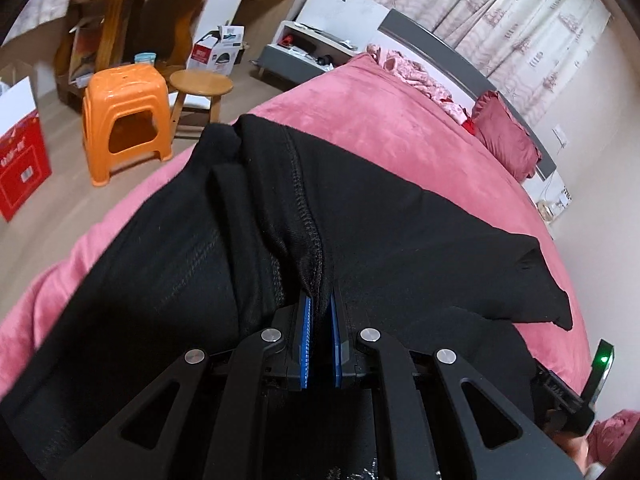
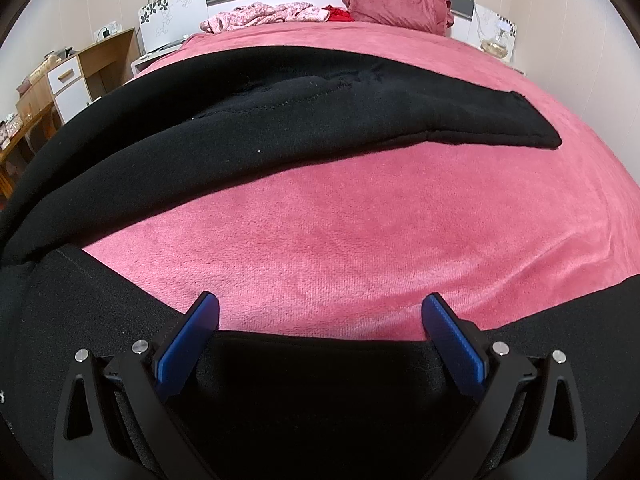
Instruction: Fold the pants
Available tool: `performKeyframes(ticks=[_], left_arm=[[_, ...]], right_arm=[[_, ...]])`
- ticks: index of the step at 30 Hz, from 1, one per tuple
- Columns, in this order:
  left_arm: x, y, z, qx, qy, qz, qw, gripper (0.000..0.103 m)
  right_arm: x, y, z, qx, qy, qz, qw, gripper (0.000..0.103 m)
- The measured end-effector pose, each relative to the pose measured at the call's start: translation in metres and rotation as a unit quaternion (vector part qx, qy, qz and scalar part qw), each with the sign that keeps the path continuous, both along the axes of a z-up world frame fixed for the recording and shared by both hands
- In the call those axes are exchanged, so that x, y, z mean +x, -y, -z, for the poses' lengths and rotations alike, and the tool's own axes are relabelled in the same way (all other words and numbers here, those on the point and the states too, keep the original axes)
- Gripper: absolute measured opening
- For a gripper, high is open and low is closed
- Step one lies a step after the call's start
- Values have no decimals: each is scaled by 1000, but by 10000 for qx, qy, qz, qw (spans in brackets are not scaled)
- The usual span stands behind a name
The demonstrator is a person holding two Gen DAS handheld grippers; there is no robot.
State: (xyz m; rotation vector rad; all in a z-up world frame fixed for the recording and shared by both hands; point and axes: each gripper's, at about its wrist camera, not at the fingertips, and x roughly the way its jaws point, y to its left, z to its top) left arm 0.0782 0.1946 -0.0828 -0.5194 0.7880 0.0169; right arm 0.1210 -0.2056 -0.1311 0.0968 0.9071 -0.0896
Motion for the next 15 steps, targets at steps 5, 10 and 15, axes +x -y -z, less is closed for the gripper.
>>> performKeyframes(ticks=[5,10,15], left_arm=[[-1,3,3,269,81,105,9996,7],[-5,5,7,361,164,89,9992,8],[-8,3,8,281,214,84,9993,7]], right_arm=[[11,6,-28,102,-170,-158,9997,100],[48,-4,-86,68,147,-460,9988,100],[113,-23,-114,614,-66,-462,9970,100]])
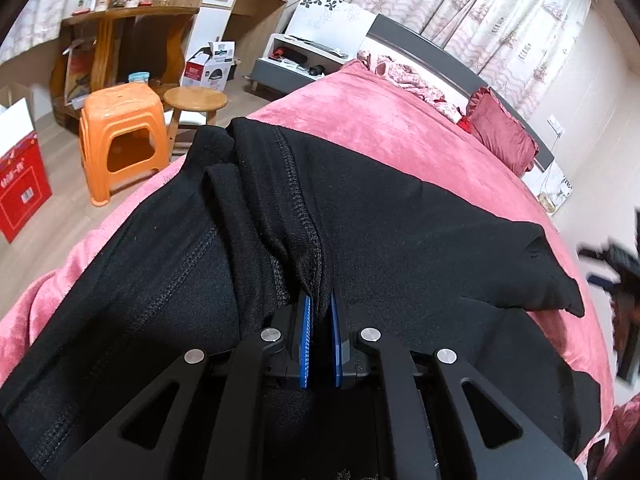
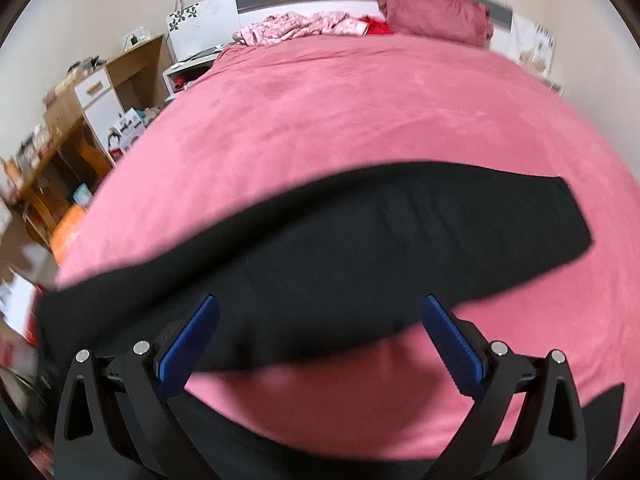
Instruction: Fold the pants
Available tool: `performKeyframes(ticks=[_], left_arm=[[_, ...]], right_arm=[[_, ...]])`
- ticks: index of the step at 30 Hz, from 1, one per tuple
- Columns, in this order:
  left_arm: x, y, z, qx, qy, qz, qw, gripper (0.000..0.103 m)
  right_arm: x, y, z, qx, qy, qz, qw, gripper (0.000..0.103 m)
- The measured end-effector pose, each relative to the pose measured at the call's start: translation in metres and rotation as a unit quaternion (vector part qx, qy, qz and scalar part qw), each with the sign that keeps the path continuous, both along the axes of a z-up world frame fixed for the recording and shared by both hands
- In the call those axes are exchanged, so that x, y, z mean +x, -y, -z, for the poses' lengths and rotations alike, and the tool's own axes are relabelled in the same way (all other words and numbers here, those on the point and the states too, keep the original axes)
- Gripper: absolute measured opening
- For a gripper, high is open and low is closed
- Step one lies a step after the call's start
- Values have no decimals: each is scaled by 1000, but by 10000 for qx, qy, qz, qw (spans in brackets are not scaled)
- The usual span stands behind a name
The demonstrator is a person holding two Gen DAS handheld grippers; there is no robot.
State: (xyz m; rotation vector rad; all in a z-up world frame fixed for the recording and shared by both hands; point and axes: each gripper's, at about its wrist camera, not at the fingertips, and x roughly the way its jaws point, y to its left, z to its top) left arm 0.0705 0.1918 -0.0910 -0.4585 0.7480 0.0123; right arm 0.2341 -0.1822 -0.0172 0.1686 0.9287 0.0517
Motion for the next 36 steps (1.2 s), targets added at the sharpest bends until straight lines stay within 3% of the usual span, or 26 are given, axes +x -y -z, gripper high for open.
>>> performKeyframes(ticks=[4,8,11,12,13,15,19,24,28,32,36], left_arm=[[-1,-1,0,-23,20,8,10000,8],[-3,-4,1,-111,37,23,9999,8],[-3,-6,1,-156,45,38,9999,8],[-3,-6,0,-173,46,41,9998,8],[-3,-7,-1,-198,55,41,9998,7],[-3,-9,-6,-207,61,39,9998,8],[-6,-20,-41,-132,574,-78,9982,8],[-15,-37,-85,-139,1247,-22,9921,8],[-21,-59,-90,-507,1175,34,9918,8],[-38,-91,-66,-1294,645,-230,9892,8],[-71,-113,-33,-1763,103,-544,9828,7]], right_arm=[[62,-15,3,366,-544,389,9971,99],[98,-13,21,499,-1132,1008,9872,86],[106,0,40,733,-1560,1477,9739,61],[105,6,48,895,-1717,1601,9679,35],[103,13,54,1140,-1804,1641,9631,18],[89,26,57,1732,-1761,1669,9545,11],[59,40,28,1888,-1413,1167,9648,8],[-21,55,-16,2064,-860,459,9736,8],[-103,50,-31,1947,-419,-66,9800,8],[-195,28,-5,2124,-210,-538,9755,8],[-254,12,60,2272,-785,-529,9692,9]])
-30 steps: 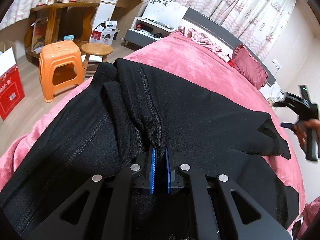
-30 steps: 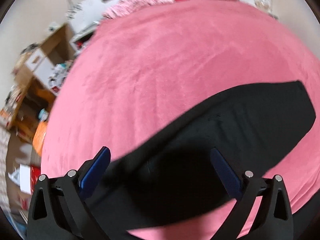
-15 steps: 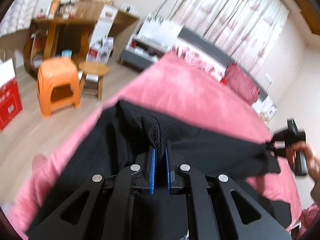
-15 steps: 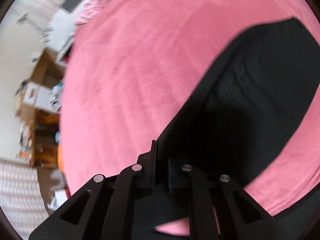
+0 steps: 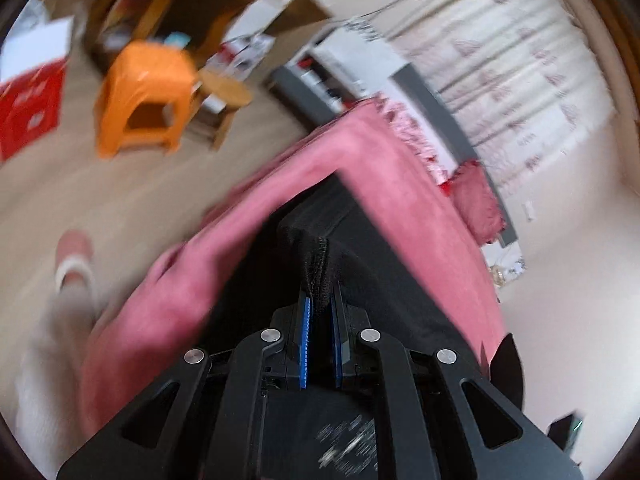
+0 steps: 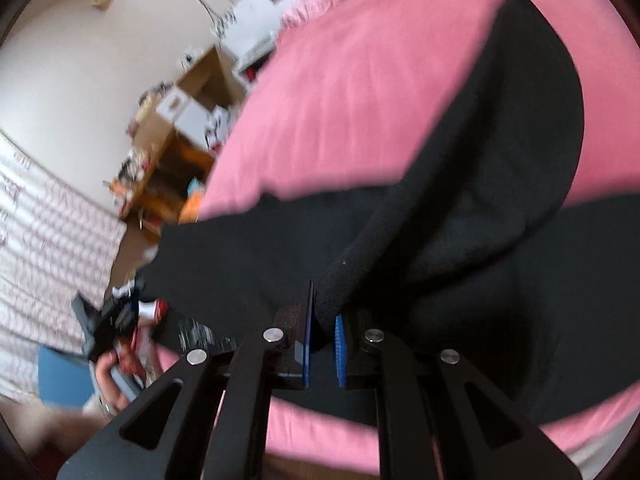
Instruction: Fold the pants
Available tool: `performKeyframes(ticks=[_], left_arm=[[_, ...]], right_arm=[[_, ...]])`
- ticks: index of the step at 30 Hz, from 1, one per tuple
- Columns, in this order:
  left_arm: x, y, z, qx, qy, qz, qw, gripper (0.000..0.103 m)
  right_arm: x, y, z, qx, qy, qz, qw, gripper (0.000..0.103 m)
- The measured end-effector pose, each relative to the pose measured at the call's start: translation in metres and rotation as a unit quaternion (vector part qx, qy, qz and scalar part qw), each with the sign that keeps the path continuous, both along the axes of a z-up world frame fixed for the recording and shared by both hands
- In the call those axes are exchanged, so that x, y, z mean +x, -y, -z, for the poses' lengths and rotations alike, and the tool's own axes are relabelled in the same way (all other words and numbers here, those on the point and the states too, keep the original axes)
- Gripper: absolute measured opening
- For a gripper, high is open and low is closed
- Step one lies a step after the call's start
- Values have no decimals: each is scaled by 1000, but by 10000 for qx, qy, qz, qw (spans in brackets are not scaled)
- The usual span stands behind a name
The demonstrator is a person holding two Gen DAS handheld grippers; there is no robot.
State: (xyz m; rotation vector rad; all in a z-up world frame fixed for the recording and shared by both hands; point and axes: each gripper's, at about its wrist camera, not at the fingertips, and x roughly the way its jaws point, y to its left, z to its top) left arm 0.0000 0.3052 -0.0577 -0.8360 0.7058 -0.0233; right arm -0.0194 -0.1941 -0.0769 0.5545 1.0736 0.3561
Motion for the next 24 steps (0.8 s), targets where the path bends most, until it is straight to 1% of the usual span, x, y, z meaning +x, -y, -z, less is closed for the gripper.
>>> performKeyframes(ticks=[1,2,3,4,6,7,8,10,11,12,13,14,15,16,17,18,19,20,21,22,23,24], left_arm=[[-5,0,6,-72,-111,12,9999,8],[-11,2,12,-124,-249,52,9996,8],[-14,4,14,-128,-316,88,9994,8],[-17,6,15,-147,-358,146,9991,11],[-19,7,12,-294,-318,232,9988,32],[-21,6,8,-465,-224,262,9983,56],[-24,6,3,-699,-99,235,9972,74],[-28,8,-3,-889,-101,151,9959,85],[-29,11,-4,-981,-171,139,9949,85],[-30,14,-5,-1065,-262,150,9939,85],[-26,17,-6,-1134,-499,186,9921,85],[-26,20,-6,-1164,-651,198,9909,85],[-26,26,-5,-1250,-780,274,9887,85],[-24,33,-6,-1349,-871,466,9859,85],[-22,39,-6,-1360,-932,591,9845,83],[-19,43,-7,-1303,-988,659,9843,77],[-15,46,-7,-1213,-1028,686,9849,71],[-9,47,-6,-1185,-1081,664,9848,66],[-1,46,-4,-1221,-1199,535,9838,62],[5,43,0,-1303,-1264,435,9824,52],[13,40,2,-1356,-1327,332,9813,38],[23,36,3,-1284,-1420,163,9814,29]], right_arm=[[-6,2,23,103,-321,143,9993,9],[-5,6,35,223,-504,245,9982,8],[-5,10,49,457,-680,396,9959,8],[-5,15,57,697,-742,524,9934,8],[-4,18,56,774,-696,533,9931,8],[5,16,52,632,-617,456,9950,10],[4,13,49,513,-550,394,9964,12],[0,6,41,258,-362,264,9987,20],[-3,4,38,185,-311,273,9990,24],[-1,5,37,136,-284,298,9991,31],[3,5,33,95,-243,340,9991,31],[6,8,33,40,-218,384,9990,31],[8,13,31,-36,-199,435,9988,31],[11,20,30,-79,-189,472,9987,31],[14,27,29,-88,-199,499,9985,30],[20,30,27,-84,-233,529,9983,26],[26,32,26,-79,-258,577,9980,16],[31,35,24,-81,-246,618,9978,11],[33,37,20,-79,-221,629,9977,8],[33,31,17,-54,-176,632,9978,8],[35,30,10,-30,-87,635,9979,8],[40,28,3,-44,-12,639,9979,7]])
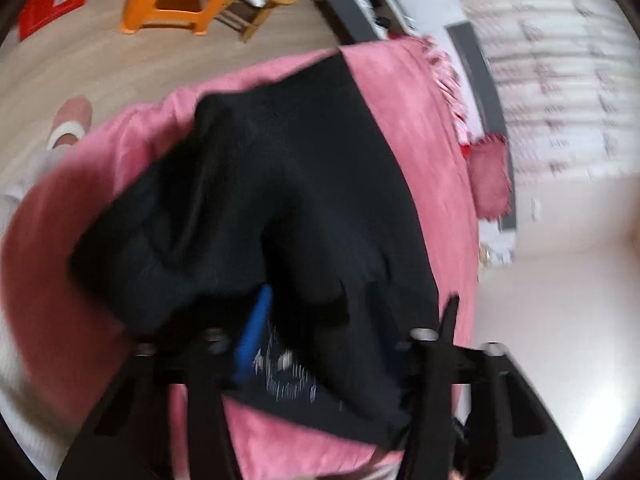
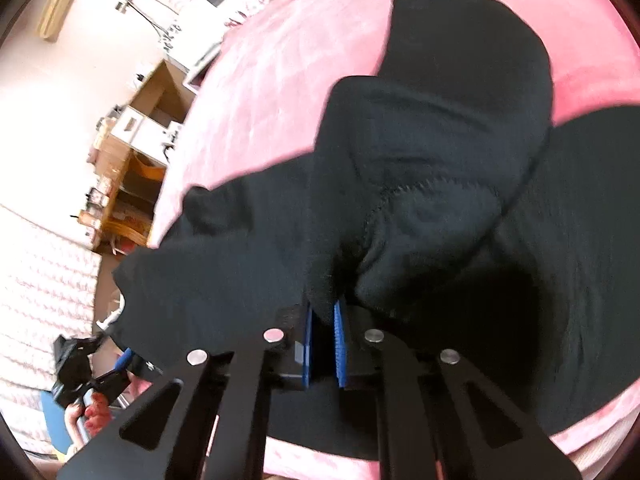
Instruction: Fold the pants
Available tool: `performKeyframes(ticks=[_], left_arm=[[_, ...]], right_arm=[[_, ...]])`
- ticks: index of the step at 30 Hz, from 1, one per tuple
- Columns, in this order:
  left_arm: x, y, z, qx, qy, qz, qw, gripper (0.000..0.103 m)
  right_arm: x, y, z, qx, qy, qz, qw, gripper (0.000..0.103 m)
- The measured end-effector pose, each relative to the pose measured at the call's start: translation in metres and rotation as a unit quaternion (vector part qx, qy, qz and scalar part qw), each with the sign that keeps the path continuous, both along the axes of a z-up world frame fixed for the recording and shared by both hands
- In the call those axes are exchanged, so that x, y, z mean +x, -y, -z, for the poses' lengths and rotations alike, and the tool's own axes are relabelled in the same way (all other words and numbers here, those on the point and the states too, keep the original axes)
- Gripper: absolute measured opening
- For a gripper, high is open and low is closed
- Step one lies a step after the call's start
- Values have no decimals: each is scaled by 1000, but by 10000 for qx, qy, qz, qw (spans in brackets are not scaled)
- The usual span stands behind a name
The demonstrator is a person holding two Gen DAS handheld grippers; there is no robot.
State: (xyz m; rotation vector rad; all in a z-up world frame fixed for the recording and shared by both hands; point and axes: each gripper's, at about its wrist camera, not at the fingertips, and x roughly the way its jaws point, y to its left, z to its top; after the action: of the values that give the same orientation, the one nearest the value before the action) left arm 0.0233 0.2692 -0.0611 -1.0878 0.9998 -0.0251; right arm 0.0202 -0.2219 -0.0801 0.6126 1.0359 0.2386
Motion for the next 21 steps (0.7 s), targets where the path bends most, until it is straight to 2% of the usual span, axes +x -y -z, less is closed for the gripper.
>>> performKeyframes(ticks=[1,2,5,6,7,9,10,11,12,14,15,16,18,19,21], left_arm=[[8,-3,0,102,-80,-84,9999,12],[18,-4,0,128,-100,-112,9998,6],[40,-4,-22,208,233,-17,9995,5],[43,-3,-36,193,528,-10,9984,5],[41,-4,-55,100,1014,-18,9948,5],[30,-3,-88,15,1929,104,9812,5],[19,1,-104,247,2236,325,9738,5],[11,5,-108,411,2310,481,9709,5],[1,7,-105,559,2251,632,9707,5],[-17,10,-76,966,1684,867,9771,5],[-27,8,-47,1160,1112,915,9828,5],[-33,5,-24,1147,657,868,9874,5],[-45,-3,22,761,-84,718,9945,5],[-54,-8,34,540,-53,567,9969,6],[-52,-6,24,653,-5,656,9957,7]], right_arm=[[3,-2,-5,-17,50,8,10000,7],[7,0,-10,-13,106,36,9999,7],[18,6,-31,219,342,221,9989,6],[16,12,-38,325,447,301,9980,6],[13,20,-50,557,663,424,9953,6],[5,32,-70,969,1154,502,9873,6],[-3,38,-77,1057,1382,457,9837,6],[-10,40,-80,992,1466,380,9835,6],[-16,39,-76,846,1393,263,9863,6],[-22,31,-54,652,984,32,9930,6],[-22,24,-39,602,705,-110,9956,6],[-27,19,-15,495,282,-258,9980,6],[-33,12,19,385,-278,-357,9982,6],[-37,8,34,299,-425,-361,9980,6],[-35,10,41,333,-423,-291,9981,6]])
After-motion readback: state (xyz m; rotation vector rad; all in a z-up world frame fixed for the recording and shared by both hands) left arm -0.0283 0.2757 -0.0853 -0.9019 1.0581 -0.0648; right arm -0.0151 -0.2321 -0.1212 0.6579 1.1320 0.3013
